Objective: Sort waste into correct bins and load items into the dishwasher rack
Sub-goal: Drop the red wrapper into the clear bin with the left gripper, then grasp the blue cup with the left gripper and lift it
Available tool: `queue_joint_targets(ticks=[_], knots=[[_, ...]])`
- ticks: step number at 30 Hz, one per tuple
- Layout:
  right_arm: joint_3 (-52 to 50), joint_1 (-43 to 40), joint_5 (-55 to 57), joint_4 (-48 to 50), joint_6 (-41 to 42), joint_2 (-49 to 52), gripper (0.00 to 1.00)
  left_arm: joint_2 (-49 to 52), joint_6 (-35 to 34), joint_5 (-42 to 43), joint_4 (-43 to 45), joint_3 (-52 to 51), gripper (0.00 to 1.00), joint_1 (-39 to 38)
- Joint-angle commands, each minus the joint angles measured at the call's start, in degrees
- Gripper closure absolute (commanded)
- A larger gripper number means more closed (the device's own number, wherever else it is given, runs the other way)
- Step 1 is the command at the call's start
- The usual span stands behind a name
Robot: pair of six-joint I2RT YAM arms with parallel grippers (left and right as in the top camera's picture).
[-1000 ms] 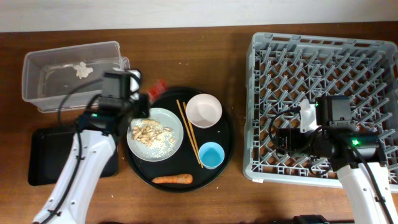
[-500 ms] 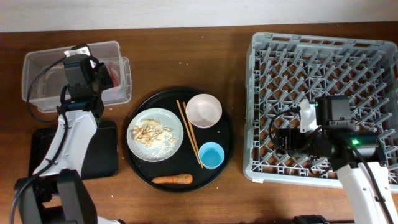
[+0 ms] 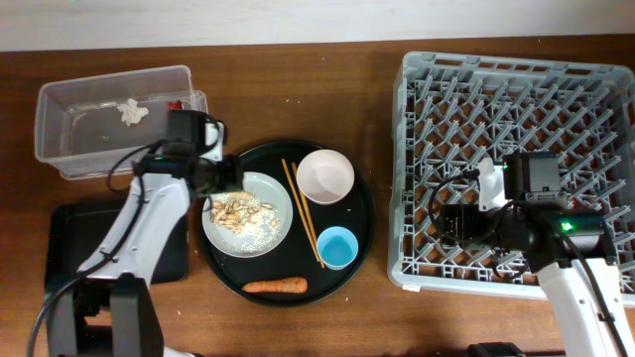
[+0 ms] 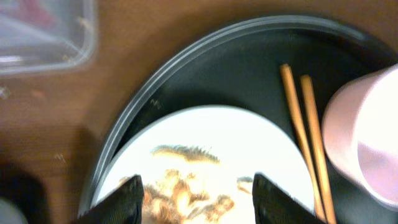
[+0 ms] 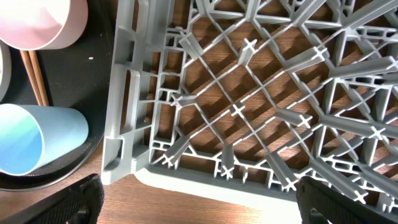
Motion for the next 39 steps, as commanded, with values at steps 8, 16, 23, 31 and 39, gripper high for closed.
queue_joint_targets(ticks=[8,16,23,31,39], knots=[[0.8,0.3,-0.1,-0.2,-0.4,-0.1,0.01,0.1,0.5,6.4,-16.7,0.1,0.44,-21.2],[0.8,0.3,-0.1,-0.2,-0.4,-0.1,0.02,0.0,0.5,6.4,-16.8,0.5,0.45,-25.6],[0.8,0.3,-0.1,-0.2,-0.4,-0.1,0.02,0.0,0.5,2.1,-25.0,9.6,0.45,-25.6],[0.8,0.3,-0.1,-0.2,-0.4,-0.1,0.02,1.6,0.5,0.1,-25.1,9.1,0.45,-31.7],[0.8,0.3,-0.1,-0.1,-0.4,-0.1,0.02,7.3,0.5,-0.3,-24.0,8.9,0.51,-33.2]])
